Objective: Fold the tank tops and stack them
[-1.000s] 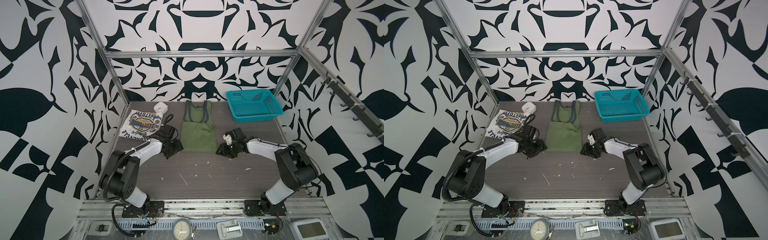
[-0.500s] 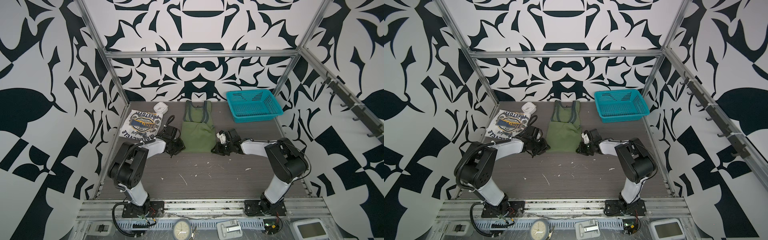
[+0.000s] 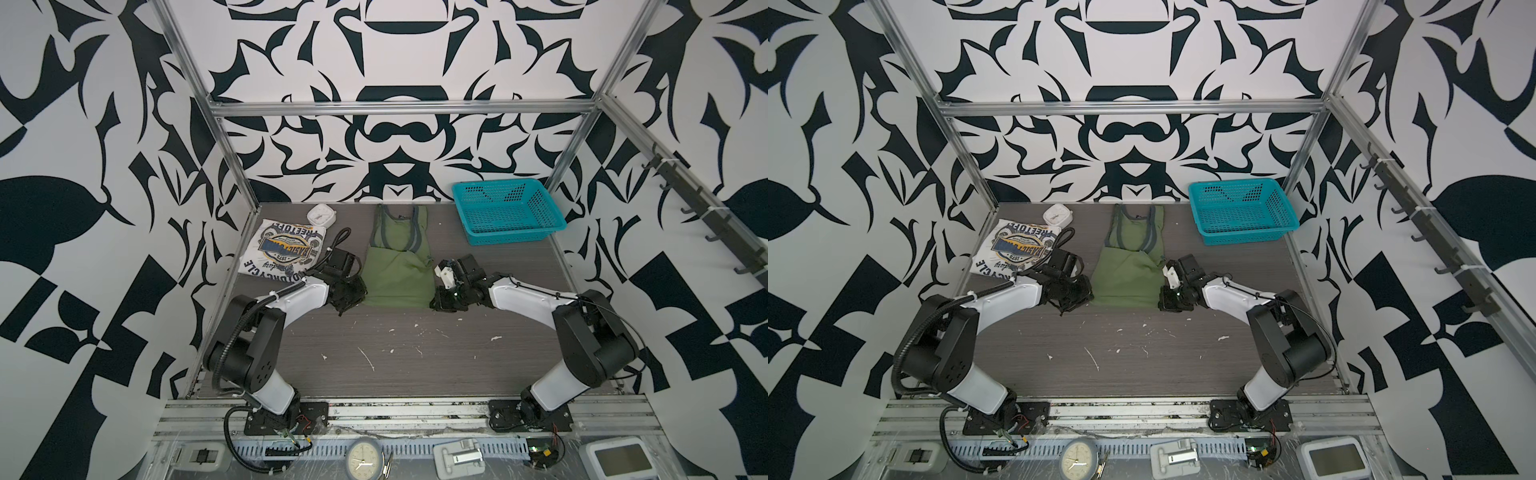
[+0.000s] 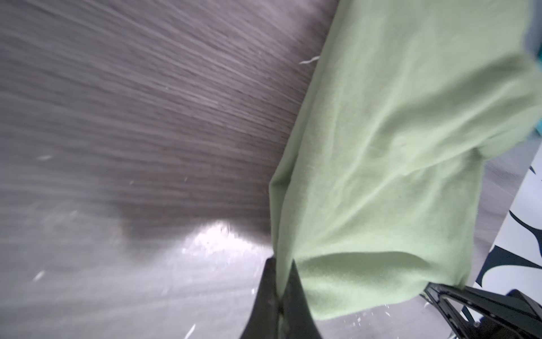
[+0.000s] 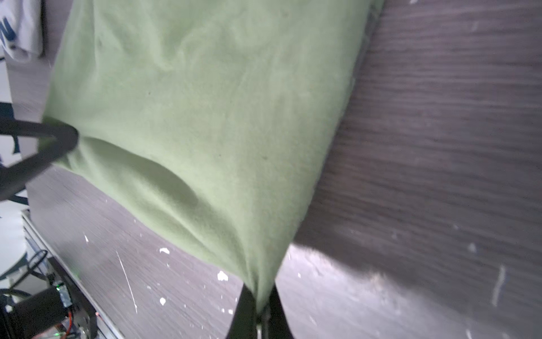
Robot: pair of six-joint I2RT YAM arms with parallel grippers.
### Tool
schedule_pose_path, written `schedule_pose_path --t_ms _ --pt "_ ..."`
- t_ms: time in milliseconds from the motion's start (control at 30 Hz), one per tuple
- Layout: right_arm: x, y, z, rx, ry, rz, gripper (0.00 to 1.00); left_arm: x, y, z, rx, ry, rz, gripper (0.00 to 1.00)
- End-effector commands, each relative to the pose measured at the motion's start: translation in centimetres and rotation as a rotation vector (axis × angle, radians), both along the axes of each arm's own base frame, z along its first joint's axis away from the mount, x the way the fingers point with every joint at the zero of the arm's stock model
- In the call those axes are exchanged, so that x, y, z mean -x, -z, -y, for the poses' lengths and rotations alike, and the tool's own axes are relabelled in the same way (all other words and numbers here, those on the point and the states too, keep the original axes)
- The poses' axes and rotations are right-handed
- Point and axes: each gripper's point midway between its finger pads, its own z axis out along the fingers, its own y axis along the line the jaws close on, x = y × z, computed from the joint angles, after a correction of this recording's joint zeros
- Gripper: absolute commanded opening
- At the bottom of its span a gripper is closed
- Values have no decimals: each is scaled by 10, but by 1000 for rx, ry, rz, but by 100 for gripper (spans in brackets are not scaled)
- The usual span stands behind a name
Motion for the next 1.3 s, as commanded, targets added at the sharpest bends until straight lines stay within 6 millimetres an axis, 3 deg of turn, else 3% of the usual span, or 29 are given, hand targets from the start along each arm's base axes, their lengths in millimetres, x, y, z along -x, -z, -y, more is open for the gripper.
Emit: schedule_pose_path --t_ms 0,133,233,333,367,533,600,767,1033,1267 --pt "22 -2 14 100 -29 -30 0 17 -2 -15 -75 -7 -26 0" --pt "42 -17 7 50 -34 -35 0 46 -13 -4 -129 61 -33 0" --pt "50 -43 5 -4 -26 -12 0 63 -33 5 -120 85 -10 0" --pt "52 -76 5 -48 -21 43 0 69 -63 11 -105 90 52 0" --pt "51 -88 4 -62 -19 65 0 69 -84 12 -77 87 103 0" --pt "31 -135 -2 -97 -9 155 0 52 -148 26 15 87 246 3" --pt "12 -149 -3 -105 11 187 0 38 -161 31 -5 92 270 3" --pt "-44 -168 0 -150 64 219 0 -14 -165 46 -23 68 233 2" --pt "-127 -138 4 -176 120 145 0 -115 -150 40 -4 -28 175 2" --pt "-184 -115 5 -204 151 127 0 -176 -105 36 36 -80 100 4"
